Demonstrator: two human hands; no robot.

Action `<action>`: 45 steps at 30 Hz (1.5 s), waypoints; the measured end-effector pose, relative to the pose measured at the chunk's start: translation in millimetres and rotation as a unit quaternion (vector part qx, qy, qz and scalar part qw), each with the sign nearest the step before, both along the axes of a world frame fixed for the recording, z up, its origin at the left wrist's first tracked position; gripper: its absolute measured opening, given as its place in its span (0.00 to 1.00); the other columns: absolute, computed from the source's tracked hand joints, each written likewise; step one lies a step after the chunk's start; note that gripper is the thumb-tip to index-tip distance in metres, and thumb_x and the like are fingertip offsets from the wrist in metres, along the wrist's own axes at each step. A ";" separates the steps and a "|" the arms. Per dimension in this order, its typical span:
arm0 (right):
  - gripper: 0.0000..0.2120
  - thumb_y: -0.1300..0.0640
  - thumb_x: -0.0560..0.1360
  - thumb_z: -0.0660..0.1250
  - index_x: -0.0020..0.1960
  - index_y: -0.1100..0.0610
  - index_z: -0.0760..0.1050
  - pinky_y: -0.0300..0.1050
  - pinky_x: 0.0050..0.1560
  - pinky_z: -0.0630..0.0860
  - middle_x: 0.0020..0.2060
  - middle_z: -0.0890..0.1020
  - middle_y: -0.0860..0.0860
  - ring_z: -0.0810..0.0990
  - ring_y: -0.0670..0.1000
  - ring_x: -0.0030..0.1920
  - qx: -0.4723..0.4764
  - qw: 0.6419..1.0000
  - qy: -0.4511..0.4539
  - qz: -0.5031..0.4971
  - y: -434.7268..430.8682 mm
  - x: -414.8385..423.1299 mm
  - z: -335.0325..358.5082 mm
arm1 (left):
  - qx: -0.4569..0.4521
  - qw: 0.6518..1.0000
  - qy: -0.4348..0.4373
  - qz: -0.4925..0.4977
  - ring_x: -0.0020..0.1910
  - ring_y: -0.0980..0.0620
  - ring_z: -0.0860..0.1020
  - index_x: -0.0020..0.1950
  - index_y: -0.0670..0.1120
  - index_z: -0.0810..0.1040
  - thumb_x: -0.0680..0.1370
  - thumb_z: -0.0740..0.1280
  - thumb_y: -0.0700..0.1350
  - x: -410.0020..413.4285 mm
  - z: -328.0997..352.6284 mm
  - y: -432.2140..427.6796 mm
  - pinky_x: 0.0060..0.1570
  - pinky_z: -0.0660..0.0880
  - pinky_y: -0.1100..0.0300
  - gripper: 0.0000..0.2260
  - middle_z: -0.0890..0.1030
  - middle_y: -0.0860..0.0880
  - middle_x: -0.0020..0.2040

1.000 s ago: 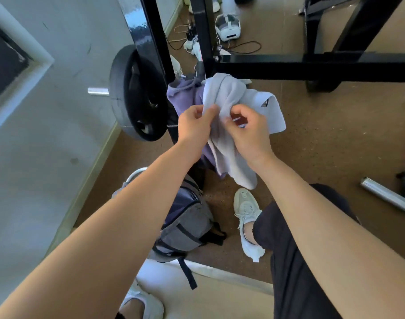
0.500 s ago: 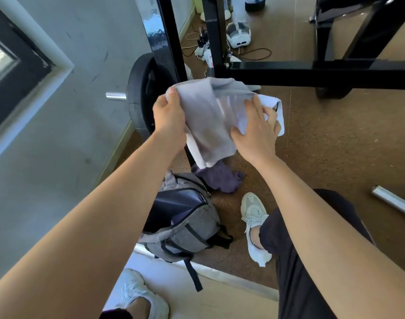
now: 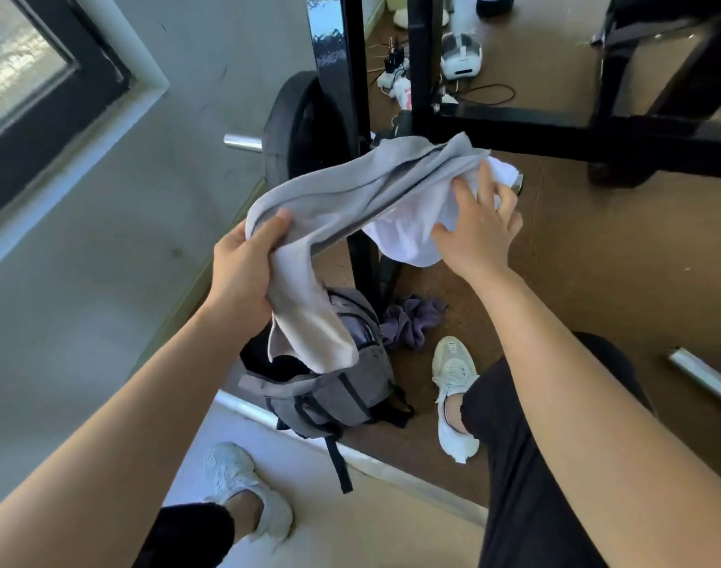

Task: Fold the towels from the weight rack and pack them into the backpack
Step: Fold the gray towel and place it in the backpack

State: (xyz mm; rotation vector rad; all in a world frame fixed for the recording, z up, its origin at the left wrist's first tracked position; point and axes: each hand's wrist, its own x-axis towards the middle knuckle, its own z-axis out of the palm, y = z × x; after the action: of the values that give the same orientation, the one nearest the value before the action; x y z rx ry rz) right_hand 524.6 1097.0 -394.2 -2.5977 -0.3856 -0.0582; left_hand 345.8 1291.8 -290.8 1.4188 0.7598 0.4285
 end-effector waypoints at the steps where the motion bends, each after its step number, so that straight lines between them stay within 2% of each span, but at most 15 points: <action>1: 0.26 0.52 0.76 0.67 0.72 0.46 0.65 0.65 0.73 0.57 0.82 0.48 0.49 0.51 0.59 0.77 0.000 1.000 0.000 -0.002 0.2 -0.4 0.9 | -0.012 1.000 -0.005 0.015 0.43 0.48 0.85 0.48 0.46 0.86 0.80 0.71 0.45 -9.8 -1.1 1.8 0.50 0.82 0.51 0.05 0.88 0.46 0.45; 6: 0.27 0.51 0.75 0.67 0.72 0.47 0.65 0.66 0.73 0.56 0.82 0.48 0.50 0.51 0.60 0.78 0.012 1.000 0.005 -0.016 9.6 -4.1 2.1 | -0.041 0.997 0.000 0.059 0.47 0.46 0.86 0.45 0.47 0.88 0.81 0.70 0.49 -48.4 -10.9 1.3 0.55 0.82 0.48 0.10 0.88 0.44 0.47; 11: 0.35 0.48 0.75 0.68 0.78 0.46 0.58 0.64 0.70 0.59 0.81 0.51 0.49 0.55 0.60 0.76 0.017 1.000 -0.006 -0.020 12.7 -0.9 -1.3 | -0.060 0.992 0.008 0.113 0.41 0.51 0.85 0.51 0.43 0.85 0.82 0.69 0.49 -72.0 -22.4 -1.2 0.44 0.82 0.57 0.10 0.87 0.47 0.42; 14: 0.35 0.50 0.74 0.69 0.78 0.46 0.59 0.63 0.68 0.58 0.80 0.57 0.51 0.58 0.61 0.73 0.001 0.998 -0.056 -0.020 15.4 8.1 -4.7 | -0.045 0.986 0.013 0.161 0.40 0.52 0.83 0.48 0.45 0.84 0.81 0.69 0.48 -84.8 -29.7 3.5 0.42 0.80 0.59 0.09 0.86 0.49 0.39; 17: 0.27 0.54 0.77 0.68 0.74 0.49 0.67 0.62 0.68 0.57 0.71 0.71 0.54 0.65 0.62 0.71 -0.018 0.991 -0.130 -0.009 26.0 25.7 0.8 | -0.035 0.983 0.041 0.176 0.43 0.49 0.82 0.44 0.45 0.84 0.80 0.70 0.48 -87.7 -35.0 6.2 0.46 0.80 0.55 0.09 0.85 0.49 0.38; 20: 0.13 0.62 0.78 0.65 0.61 0.54 0.79 0.57 0.60 0.66 0.55 0.79 0.56 0.74 0.62 0.59 -0.030 0.987 -0.155 0.020 32.0 51.7 20.5 | -0.038 0.987 0.062 0.142 0.45 0.46 0.83 0.43 0.44 0.84 0.80 0.71 0.49 -78.8 -37.7 -0.4 0.53 0.80 0.49 0.10 0.86 0.45 0.40; 23: 0.09 0.66 0.76 0.62 0.49 0.58 0.80 0.53 0.47 0.70 0.48 0.79 0.58 0.77 0.61 0.49 0.060 0.988 -0.124 0.068 35.2 69.1 41.0 | -0.048 0.990 0.067 0.110 0.46 0.46 0.84 0.45 0.43 0.84 0.80 0.70 0.49 -65.3 -33.7 -12.1 0.55 0.81 0.48 0.11 0.86 0.43 0.43; 25: 0.10 0.66 0.74 0.59 0.42 0.55 0.76 0.48 0.41 0.64 0.44 0.77 0.56 0.73 0.54 0.44 0.152 0.981 -0.116 0.040 41.5 73.5 55.7 | -0.050 0.993 0.061 0.091 0.48 0.44 0.84 0.49 0.40 0.84 0.81 0.69 0.48 -59.4 -31.9 -16.5 0.56 0.81 0.47 0.12 0.86 0.40 0.47; 29: 0.12 0.66 0.74 0.58 0.54 0.60 0.75 0.40 0.44 0.62 0.51 0.76 0.52 0.71 0.48 0.46 0.319 0.932 -0.132 -0.111 54.4 74.3 73.5 | -0.050 0.995 0.074 0.053 0.48 0.44 0.86 0.53 0.38 0.83 0.81 0.68 0.49 -55.2 -31.1 -20.6 0.52 0.83 0.51 0.14 0.87 0.39 0.50; 32: 0.11 0.58 0.79 0.60 0.60 0.58 0.74 0.49 0.53 0.71 0.57 0.79 0.58 0.78 0.60 0.57 0.120 0.993 -0.008 0.016 58.2 80.1 48.8 | -0.057 0.994 0.086 0.045 0.43 0.48 0.85 0.51 0.39 0.83 0.82 0.68 0.49 -57.6 -33.1 -24.7 0.45 0.82 0.55 0.13 0.86 0.42 0.44; 34: 0.16 0.49 0.81 0.59 0.63 0.57 0.73 0.56 0.58 0.72 0.61 0.79 0.61 0.76 0.66 0.63 -0.010 0.995 0.054 0.082 54.3 79.2 37.6 | -0.060 0.993 0.090 0.043 0.41 0.48 0.85 0.49 0.40 0.83 0.82 0.67 0.49 -59.9 -35.9 -26.0 0.43 0.82 0.56 0.12 0.86 0.43 0.42; 37: 0.23 0.48 0.83 0.58 0.75 0.57 0.65 0.60 0.65 0.67 0.67 0.74 0.61 0.71 0.67 0.67 -0.022 0.996 0.015 0.083 51.2 73.8 34.8 | -0.067 0.993 0.086 0.035 0.40 0.49 0.86 0.47 0.41 0.84 0.83 0.67 0.47 -62.1 -38.8 -28.0 0.40 0.82 0.58 0.12 0.87 0.43 0.40; 39: 0.24 0.49 0.83 0.60 0.77 0.55 0.64 0.60 0.69 0.63 0.69 0.73 0.59 0.69 0.66 0.69 -0.034 0.997 -0.027 0.069 47.7 63.8 33.1 | -0.076 0.993 0.086 0.029 0.41 0.50 0.86 0.48 0.41 0.84 0.83 0.67 0.48 -63.6 -38.9 -28.3 0.40 0.81 0.59 0.12 0.87 0.44 0.41; 43: 0.18 0.56 0.82 0.62 0.71 0.54 0.72 0.57 0.64 0.66 0.64 0.76 0.58 0.73 0.64 0.64 -0.030 0.992 -0.090 0.079 37.6 57.7 18.0 | -0.069 0.994 0.086 0.023 0.41 0.50 0.86 0.46 0.42 0.84 0.83 0.67 0.48 -67.5 -39.8 -26.8 0.45 0.80 0.56 0.12 0.88 0.44 0.41; 45: 0.10 0.59 0.80 0.63 0.59 0.57 0.79 0.54 0.52 0.70 0.55 0.79 0.58 0.76 0.63 0.57 -0.003 0.989 -0.121 0.085 36.2 63.5 15.9 | -0.068 0.994 0.089 0.023 0.43 0.49 0.87 0.45 0.43 0.85 0.82 0.67 0.48 -70.1 -40.4 -24.7 0.47 0.80 0.54 0.12 0.88 0.43 0.43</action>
State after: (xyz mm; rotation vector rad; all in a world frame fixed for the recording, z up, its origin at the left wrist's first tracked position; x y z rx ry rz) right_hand 588.1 1133.3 -378.3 -2.5598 -0.6942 -0.3140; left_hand 275.7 1267.1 -331.2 1.3253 0.9497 0.2838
